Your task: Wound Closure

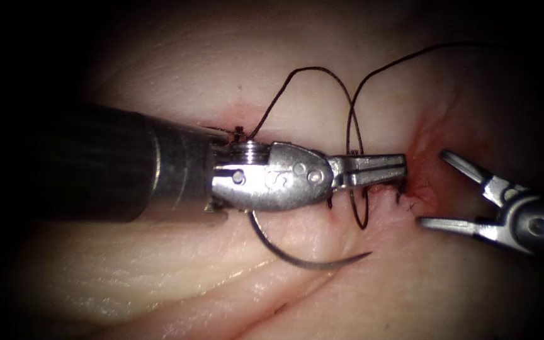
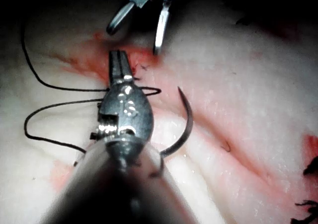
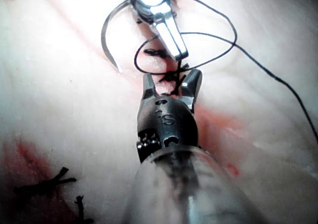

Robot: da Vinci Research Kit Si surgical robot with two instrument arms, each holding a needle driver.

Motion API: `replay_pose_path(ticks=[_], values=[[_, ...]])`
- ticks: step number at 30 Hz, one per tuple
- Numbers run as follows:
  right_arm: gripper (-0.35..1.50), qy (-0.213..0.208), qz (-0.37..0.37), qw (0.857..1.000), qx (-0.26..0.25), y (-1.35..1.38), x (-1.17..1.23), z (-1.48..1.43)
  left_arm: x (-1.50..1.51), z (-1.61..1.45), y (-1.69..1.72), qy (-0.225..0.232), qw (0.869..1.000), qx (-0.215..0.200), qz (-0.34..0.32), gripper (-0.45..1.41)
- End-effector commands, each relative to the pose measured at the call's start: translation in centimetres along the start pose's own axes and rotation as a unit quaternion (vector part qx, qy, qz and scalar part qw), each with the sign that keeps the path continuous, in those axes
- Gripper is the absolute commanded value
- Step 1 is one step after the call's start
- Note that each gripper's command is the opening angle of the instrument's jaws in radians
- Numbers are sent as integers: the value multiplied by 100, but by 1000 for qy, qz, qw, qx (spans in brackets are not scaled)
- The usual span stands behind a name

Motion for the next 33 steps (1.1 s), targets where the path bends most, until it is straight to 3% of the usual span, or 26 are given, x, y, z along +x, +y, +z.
replay_pose_path(ticks=[1, 10, 18, 31, 33], values=[[84, -5, 16, 1000, -1, -1, -1, 14, -4, 5, -2, 5, 1000, -2, -9, -45], [84, -37, 47, 998, 1, -7, -14, 45, -4, 4, -1, 19, 999, -9, -48, -45], [84, -47, 49, 998, -3, -6, -11, 64, -2, 6, 4, 22, 998, -15, -53, -45], [79, -50, -4, 999, -12, -5, -5, 85, 9, 11, 17, 26, 998, -23, -57, -45], [57, -40, -9, 999, -13, -6, -3, 86, 9, 12, 17, 27, 998, -23, -57, -45]])
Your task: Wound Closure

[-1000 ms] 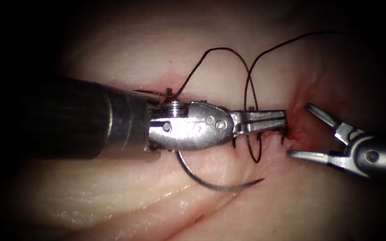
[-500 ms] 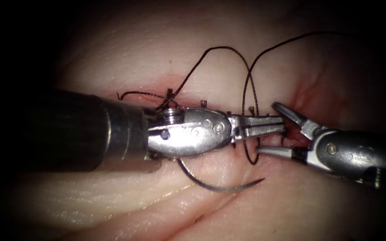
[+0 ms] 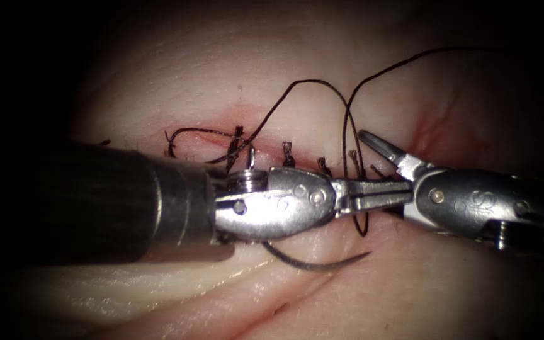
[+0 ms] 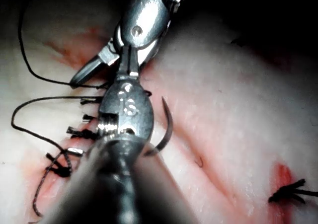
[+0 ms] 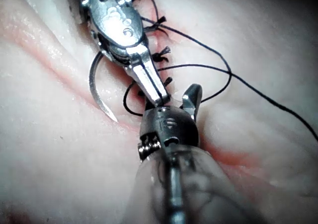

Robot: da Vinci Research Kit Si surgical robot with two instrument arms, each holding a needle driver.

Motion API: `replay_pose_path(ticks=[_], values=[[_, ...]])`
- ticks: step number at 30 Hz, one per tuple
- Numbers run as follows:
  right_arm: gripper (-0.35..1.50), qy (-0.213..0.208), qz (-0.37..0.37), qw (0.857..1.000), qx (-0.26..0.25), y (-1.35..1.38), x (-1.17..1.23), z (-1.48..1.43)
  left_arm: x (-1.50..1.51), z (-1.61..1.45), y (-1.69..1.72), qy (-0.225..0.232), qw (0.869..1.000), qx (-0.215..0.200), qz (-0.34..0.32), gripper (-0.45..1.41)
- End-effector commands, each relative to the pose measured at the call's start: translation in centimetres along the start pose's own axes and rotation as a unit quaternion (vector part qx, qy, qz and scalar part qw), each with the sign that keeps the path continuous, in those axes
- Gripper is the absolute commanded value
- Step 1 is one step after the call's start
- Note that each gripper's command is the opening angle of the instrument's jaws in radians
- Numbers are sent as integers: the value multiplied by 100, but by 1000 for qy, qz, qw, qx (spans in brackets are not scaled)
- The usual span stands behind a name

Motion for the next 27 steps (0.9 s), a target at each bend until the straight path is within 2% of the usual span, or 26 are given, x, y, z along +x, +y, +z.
replay_pose_path(ticks=[1, 2, 3, 13, 14, 16, 17, 18, 22, 27], values=[[41, 6, -2, 1000, -2, -2, 2, 9, -4, 7, -3, 1, 1000, 0, 0, -45], [12, 10, -5, 1000, -3, -3, 3, 8, -4, 7, -3, 1, 1000, 0, 1, -45], [-35, 16, -9, 1000, -5, -4, 5, 8, -4, 7, -3, 1, 1000, 0, 1, -45], [-35, 49, -69, 996, -12, -3, 5, 3, -4, 7, 0, 2, 1000, -4, 2, -45], [-16, 50, -71, 996, -7, -4, 4, 0, -3, 7, 2, 3, 1000, -5, 2, -45], [84, 51, -71, 996, -6, -5, 4, -4, -2, 7, 3, 3, 1000, -6, 1, -45], [111, 48, -69, 996, -7, -6, 3, -6, -1, 7, 3, 3, 1000, -6, 1, -45], [128, 43, -67, 997, -9, -7, 2, -10, 1, 8, 4, 4, 1000, -7, 0, -45], [147, 31, -65, 997, -15, -5, -3, -24, 15, 5, 3, 6, 1000, -10, -10, -45], [148, 18, -63, 998, -18, 4, -11, -51, 50, -10, -4, 12, 1000, -12, 3, -45]])
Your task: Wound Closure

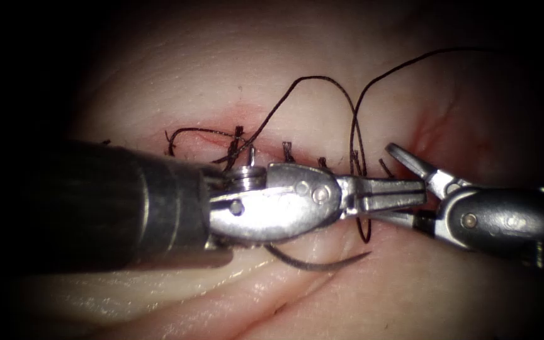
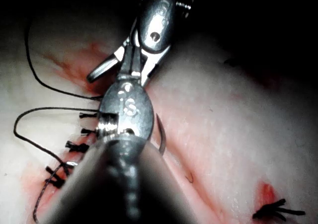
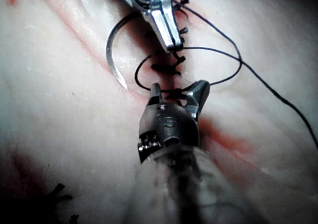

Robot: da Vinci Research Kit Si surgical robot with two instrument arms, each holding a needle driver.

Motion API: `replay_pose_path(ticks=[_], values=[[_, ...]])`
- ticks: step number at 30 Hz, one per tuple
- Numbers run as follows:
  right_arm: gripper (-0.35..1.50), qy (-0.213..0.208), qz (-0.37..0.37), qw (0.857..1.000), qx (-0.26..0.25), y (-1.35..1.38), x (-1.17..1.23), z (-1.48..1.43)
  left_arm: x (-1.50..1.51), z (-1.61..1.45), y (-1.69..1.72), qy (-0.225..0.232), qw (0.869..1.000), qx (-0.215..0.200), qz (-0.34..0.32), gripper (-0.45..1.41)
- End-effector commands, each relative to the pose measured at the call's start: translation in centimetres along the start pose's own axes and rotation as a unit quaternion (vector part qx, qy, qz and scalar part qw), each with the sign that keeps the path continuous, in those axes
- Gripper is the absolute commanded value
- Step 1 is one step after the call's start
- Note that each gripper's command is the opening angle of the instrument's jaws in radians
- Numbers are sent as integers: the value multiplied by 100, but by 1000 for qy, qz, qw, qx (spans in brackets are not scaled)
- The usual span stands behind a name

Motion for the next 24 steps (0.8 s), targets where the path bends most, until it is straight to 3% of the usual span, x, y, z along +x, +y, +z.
replay_pose_path(ticks=[1, 7, 12, 18, 24], values=[[148, -8, 2, 1000, -1, 7, -5, -8, 3, 1, -6, 0, 1000, 11, 5, -45], [148, -26, 8, 1000, 4, 24, -10, -57, 34, -51, -30, -21, 997, 65, 20, -45], [148, -29, 16, 999, 2, 37, -9, -84, 30, -108, -57, -62, 992, 111, 25, -45], [148, -34, 22, 999, -10, 42, -9, -89, -9, -156, -85, -100, 982, 154, 37, -45], [148, -34, 22, 999, -12, 42, -11, -87, -66, -158, -100, -108, 978, 178, -24, -45]])
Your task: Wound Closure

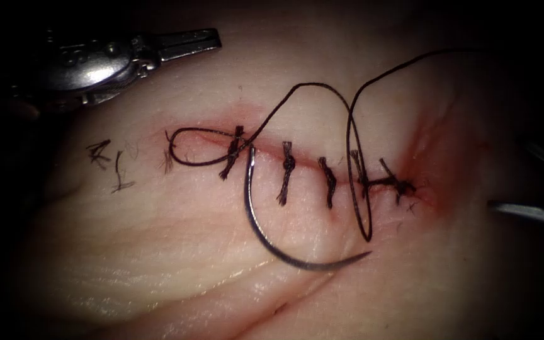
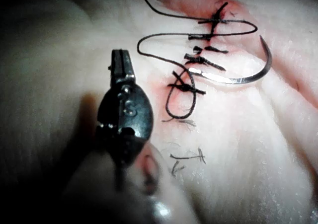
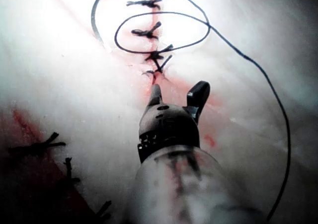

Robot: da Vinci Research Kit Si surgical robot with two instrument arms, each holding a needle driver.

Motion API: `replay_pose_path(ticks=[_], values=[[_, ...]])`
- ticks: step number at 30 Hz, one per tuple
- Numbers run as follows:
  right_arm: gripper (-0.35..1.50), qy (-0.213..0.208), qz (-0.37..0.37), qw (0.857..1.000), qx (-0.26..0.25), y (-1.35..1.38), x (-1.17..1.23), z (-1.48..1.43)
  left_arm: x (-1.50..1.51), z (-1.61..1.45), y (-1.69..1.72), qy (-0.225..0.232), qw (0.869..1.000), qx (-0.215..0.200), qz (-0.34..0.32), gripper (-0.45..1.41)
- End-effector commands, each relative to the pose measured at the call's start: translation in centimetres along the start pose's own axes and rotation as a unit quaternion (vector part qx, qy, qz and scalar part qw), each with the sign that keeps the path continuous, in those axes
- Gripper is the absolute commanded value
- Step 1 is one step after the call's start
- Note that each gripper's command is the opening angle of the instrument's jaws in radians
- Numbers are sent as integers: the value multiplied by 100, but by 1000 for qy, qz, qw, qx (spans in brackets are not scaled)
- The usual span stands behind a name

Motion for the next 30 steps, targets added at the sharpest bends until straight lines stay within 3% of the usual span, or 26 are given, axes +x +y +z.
replay_pose_path(ticks=[1, 7, 12, 18, 21, 30], values=[[148, 1, -1, 1000, -1, -1, -1, 10, -9, 12, 0, -5, 1000, -7, -14, -45], [148, 1, -2, 1000, -3, -3, -3, 13, -56, 37, 3, -51, 997, -27, -48, -45], [148, 1, -2, 1000, -5, -4, -3, 14, -83, 39, 1, -124, 991, -29, -49, 26], [148, 1, -3, 1000, -3, -4, -3, 13, -91, 16, 2, -203, 977, -27, -53, 79], [148, 0, -3, 1000, -2, -5, -3, 13, -93, 3, -1, -225, 972, -32, -58, 84], [148, -4, -5, 1000, 5, -7, -2, 12, -101, -36, -26, -234, 970, -19, -67, 84]])
